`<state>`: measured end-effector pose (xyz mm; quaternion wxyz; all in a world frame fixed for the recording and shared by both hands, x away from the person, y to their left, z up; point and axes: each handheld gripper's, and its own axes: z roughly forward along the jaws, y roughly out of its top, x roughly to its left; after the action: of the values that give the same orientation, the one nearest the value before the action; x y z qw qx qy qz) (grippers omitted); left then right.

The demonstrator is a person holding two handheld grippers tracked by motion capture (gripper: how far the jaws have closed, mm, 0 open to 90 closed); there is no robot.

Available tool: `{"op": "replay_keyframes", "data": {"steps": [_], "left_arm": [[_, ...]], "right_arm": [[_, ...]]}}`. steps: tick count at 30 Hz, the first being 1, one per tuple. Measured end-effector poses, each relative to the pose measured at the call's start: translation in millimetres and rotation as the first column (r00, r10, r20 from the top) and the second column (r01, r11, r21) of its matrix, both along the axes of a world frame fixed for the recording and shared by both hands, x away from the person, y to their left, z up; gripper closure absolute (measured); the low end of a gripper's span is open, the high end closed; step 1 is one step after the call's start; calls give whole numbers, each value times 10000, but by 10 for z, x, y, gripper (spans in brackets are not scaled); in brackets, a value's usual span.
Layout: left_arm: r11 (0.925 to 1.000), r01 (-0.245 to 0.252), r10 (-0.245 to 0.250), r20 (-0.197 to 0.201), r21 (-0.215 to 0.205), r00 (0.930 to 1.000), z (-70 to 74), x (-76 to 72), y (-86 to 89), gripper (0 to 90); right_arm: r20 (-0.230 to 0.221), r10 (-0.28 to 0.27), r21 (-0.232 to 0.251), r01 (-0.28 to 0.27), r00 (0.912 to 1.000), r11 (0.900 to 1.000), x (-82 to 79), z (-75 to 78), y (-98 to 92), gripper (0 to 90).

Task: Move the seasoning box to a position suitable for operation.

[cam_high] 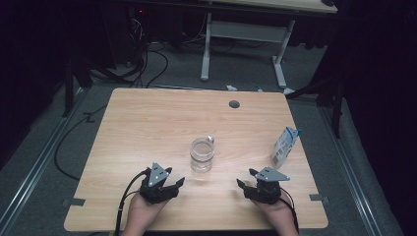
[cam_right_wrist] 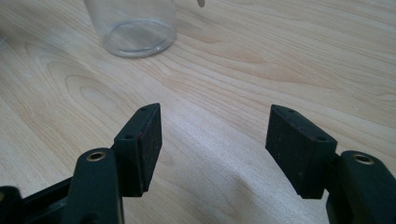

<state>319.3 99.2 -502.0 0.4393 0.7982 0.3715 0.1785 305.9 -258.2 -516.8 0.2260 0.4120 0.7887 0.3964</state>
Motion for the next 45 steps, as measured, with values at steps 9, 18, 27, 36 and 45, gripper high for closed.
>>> {"op": "replay_keyframes", "data": {"steps": [9,18,27,36,45], "left_arm": [[10000,-12,12,-92,-32,10000,166,77,-6,466],[9984,-416,418,37,-392,9991,440,277,-123,459],[9972,-451,469,284,-604,9985,612,492,-313,479],[9979,-329,347,327,-550,9989,689,669,-472,469],[9996,-249,253,307,-145,9992,713,821,-643,453]], "right_arm": [[-20,45,-15,-45,10000,10000,-2,-5,18,362],[-60,28,27,-28,10000,10000,7,-8,13,362],[-94,-41,132,42,9999,9999,16,-9,-19,362],[-131,-71,139,73,9999,9999,17,-13,-22,362],[-143,-65,147,67,9999,9999,16,-13,-21,361]]}}
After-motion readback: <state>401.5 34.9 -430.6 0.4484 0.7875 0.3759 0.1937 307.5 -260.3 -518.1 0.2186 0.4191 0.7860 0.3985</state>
